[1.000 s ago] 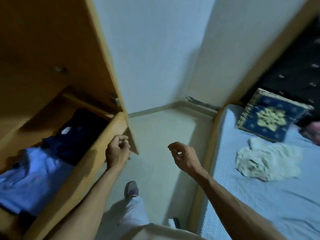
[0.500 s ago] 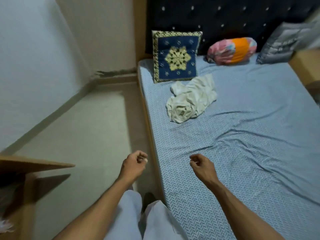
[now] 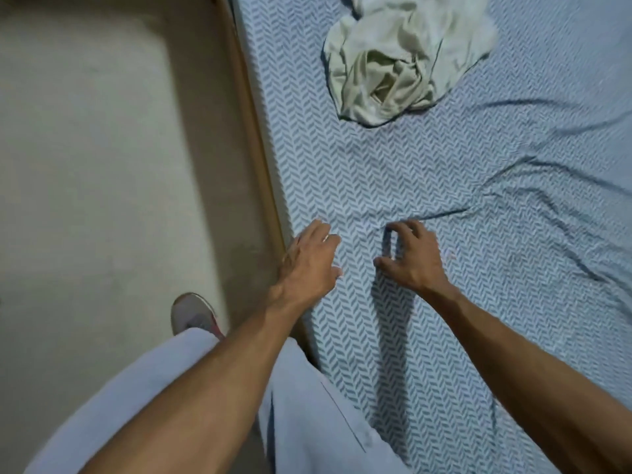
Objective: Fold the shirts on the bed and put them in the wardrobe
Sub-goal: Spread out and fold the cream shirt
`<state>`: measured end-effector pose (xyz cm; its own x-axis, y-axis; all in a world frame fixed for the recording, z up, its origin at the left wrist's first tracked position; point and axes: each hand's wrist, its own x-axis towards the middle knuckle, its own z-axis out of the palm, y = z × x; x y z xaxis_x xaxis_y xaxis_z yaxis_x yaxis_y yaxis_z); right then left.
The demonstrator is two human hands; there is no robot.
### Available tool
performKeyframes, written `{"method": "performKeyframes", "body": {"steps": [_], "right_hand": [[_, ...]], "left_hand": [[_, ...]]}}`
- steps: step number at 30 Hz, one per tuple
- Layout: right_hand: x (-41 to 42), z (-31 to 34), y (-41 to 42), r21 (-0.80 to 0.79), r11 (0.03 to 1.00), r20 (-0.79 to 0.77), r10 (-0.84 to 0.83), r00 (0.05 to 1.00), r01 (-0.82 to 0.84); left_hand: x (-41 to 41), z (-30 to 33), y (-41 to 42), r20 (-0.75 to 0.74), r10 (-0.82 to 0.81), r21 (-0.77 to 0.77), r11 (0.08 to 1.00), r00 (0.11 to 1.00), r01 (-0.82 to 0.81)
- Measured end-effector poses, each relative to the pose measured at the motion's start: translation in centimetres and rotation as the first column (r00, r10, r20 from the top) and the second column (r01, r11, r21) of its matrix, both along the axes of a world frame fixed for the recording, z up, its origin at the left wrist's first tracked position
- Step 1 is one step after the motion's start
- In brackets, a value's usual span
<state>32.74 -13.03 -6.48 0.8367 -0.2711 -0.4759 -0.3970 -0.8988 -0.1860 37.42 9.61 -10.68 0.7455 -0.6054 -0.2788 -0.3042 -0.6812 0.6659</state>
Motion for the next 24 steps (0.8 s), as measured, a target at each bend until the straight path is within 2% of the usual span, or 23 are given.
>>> {"method": "performKeyframes", "body": {"steps": [4,8,14,16,20,24], "right_hand": [[-0.2,-0.5,-0.6,0.015,1.000,0.076,0.015,0.997,-0.016],[0.4,-2.1,-2.8,0.132,0.990,0.141,0.039,0.989,-0.058],[0.7,-2.6,-5.9,0.256,0.942,0.157,0.181,0.971,-0.218],[1.9,-2.5,-7.3,0.299,0.918,0.168,0.218,0.961,-0.260],[7.4,-2.3,-8.9,0.244,0.943,0.311,0.146,0.939,-0.227],[14.6,-2.3,-9.2,0.161,0.957,0.448,0.148,0.881,-0.243]], "left_hand": [[0.1,-0.5,-1.5,0.239,-0.058,0.140,0.990,0.969,0.025],[0.7,1.3,-3.6,0.299,-0.023,0.277,0.959,0.954,-0.064],[-0.5,2.7,-7.2,0.275,0.148,0.393,0.884,0.950,-0.252],[-0.5,3.6,-8.2,0.238,0.153,0.476,0.842,0.959,-0.252],[1.1,4.8,-9.1,0.164,0.113,0.621,0.760,0.980,-0.192],[3.4,5.6,-9.8,0.097,0.167,0.665,0.723,0.981,-0.189]]}}
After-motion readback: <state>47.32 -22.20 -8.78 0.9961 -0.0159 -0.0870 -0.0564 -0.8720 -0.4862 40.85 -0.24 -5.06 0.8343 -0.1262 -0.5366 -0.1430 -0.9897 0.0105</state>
